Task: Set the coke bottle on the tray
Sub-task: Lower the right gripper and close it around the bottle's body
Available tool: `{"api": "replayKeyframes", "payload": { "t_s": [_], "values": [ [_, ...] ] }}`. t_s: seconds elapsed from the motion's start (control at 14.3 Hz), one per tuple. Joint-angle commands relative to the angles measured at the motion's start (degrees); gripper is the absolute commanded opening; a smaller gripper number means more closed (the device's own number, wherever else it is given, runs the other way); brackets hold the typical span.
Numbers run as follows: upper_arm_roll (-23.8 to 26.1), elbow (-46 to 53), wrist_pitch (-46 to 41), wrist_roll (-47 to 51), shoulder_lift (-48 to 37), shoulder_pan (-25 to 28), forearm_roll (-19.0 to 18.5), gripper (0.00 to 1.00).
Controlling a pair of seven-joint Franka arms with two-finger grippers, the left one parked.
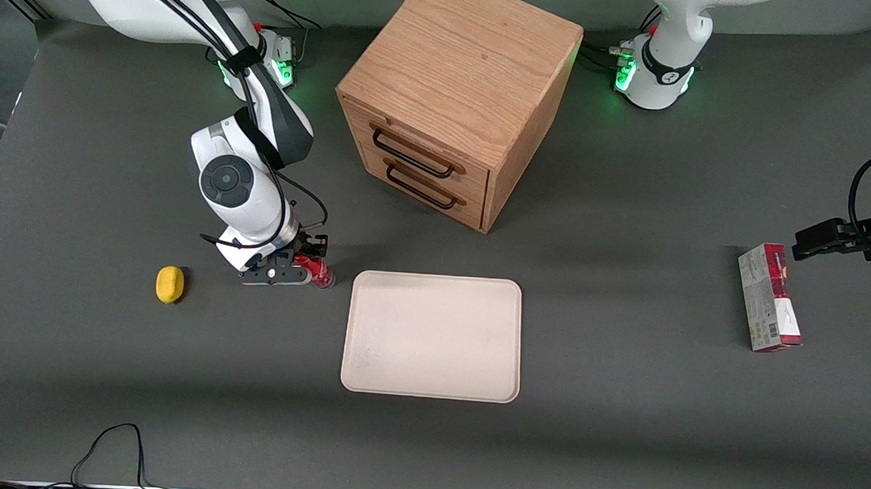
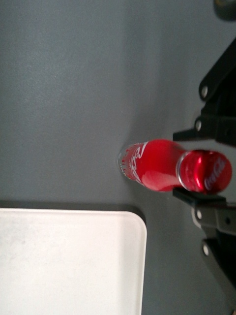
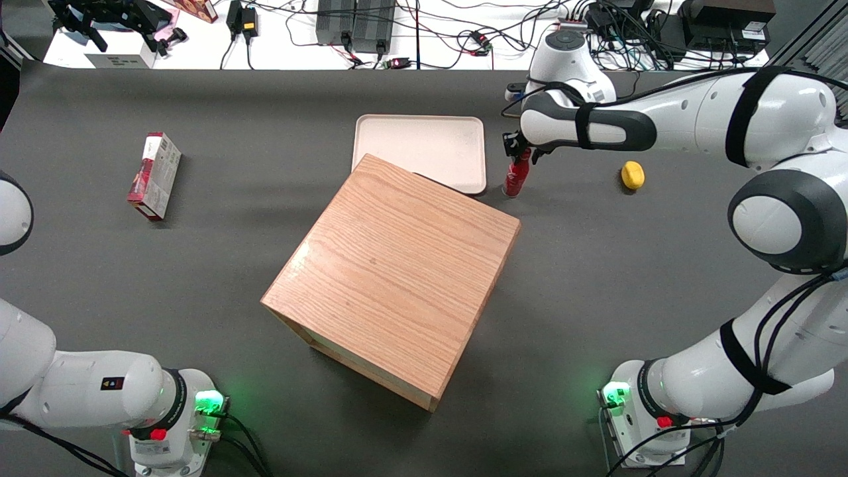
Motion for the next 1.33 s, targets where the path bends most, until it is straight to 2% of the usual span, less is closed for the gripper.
{"api": "replayKeyframes", "payload": {
  "t_s": [0.0,0.14,0.21,0.35,0.56,0.77,0.91,1.05,1.12,1.19,1.26],
  "values": [
    [-0.9,0.6,0.6,1.6,-1.3,-0.3,-0.6,0.0],
    [-0.9,3.5,-0.2,1.8,-1.3,-0.4,-0.5,0.0],
    [-0.9,6.4,-3.6,1.9,-1.3,-0.4,0.1,0.0],
    [-0.9,16.5,-16.1,2.0,-1.1,-0.5,1.2,0.0],
    [-0.9,29.4,-27.6,2.1,0.4,-0.5,3.2,0.0],
    [-0.3,47.4,-42.3,2.2,8.3,-0.2,3.0,0.0],
    [1.3,55.8,-46.3,2.3,12.9,0.1,2.5,0.0],
    [3.5,59.8,-45.6,3.6,16.4,0.0,2.3,0.0],
    [4.6,63.1,-45.6,3.3,18.5,-0.4,1.7,0.0],
    [7.2,66.6,-45.7,3.2,20.4,-0.6,-1.0,0.0],
    [11.2,68.8,-45.7,3.1,22.5,-0.8,-5.7,0.0]
  ]
}}
